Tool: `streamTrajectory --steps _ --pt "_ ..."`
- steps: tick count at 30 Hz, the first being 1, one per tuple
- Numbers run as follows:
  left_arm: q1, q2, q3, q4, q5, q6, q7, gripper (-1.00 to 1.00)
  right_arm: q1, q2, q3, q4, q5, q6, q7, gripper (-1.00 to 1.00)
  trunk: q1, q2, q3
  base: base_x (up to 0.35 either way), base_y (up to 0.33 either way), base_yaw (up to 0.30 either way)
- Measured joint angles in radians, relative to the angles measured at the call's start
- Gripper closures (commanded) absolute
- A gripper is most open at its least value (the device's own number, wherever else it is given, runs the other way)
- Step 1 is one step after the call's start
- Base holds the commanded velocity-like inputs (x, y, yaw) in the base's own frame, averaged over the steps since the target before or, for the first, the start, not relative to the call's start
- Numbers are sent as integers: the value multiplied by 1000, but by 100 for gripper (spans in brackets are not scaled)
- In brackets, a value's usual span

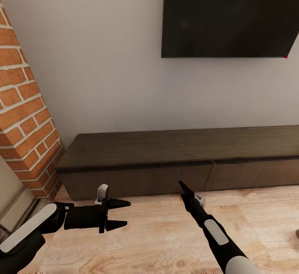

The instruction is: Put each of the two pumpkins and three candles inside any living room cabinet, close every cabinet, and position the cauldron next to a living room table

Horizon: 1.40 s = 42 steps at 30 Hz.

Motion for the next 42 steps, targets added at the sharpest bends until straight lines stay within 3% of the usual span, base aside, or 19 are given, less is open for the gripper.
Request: streamTrajectory --steps 14,42 --pt "0 0 0 0 0 0 0 -100 0 -10 0 1 -2 9 77 -100 1 -1 -8 16 0 0" --pt "0 0 1 0 0 0 0 -100 0 -2 0 27 -1 7 79 -100 0 -1 -8 252 0 0"
